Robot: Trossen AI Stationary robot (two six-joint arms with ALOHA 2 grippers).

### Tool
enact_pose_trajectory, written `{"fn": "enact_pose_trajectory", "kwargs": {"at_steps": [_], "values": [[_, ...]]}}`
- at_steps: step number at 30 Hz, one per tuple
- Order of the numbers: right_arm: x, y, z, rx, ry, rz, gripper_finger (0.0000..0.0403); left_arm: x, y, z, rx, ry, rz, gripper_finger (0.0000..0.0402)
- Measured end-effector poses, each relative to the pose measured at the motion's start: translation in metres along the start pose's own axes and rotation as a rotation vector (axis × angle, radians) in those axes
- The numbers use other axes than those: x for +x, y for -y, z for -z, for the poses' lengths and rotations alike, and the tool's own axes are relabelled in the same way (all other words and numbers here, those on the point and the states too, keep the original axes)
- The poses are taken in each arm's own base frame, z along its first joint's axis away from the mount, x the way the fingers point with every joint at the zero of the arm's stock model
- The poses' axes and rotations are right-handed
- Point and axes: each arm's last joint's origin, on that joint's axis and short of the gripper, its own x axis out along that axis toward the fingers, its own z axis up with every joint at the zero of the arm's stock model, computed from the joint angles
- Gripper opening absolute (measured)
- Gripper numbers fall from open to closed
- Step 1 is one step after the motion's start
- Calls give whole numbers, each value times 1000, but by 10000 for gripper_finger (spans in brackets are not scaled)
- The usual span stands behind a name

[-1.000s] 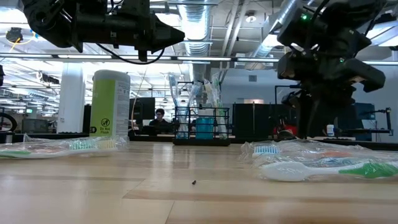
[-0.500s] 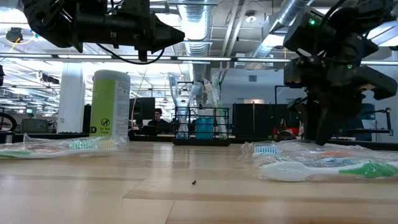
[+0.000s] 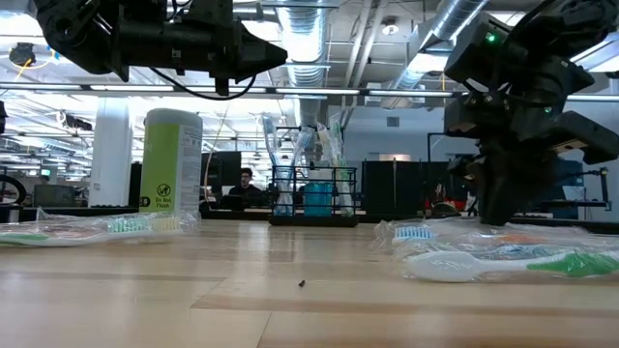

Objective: Pick & Place toothbrushing station
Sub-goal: Put the purple toothbrush into the black wire organizer

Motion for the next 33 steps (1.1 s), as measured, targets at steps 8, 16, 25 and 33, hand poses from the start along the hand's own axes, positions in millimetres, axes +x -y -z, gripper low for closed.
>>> {"fn": "enact_pose_trajectory", "kwargs": {"at_steps": [8, 16, 25, 33], "values": [[0, 0, -2, -20, 18, 0, 2, 0, 0, 0, 0, 0, 0, 49], [-15, -1, -21, -56, 71, 4, 0, 0, 0, 0, 0, 0, 0, 49], [-50, -2, -44, -100, 313, 54, 0, 0, 0, 0, 0, 0, 0, 49], [-78, 7, -69, -121, 649, 139, 0, 0, 0, 0, -21, 1, 0, 49]]}}
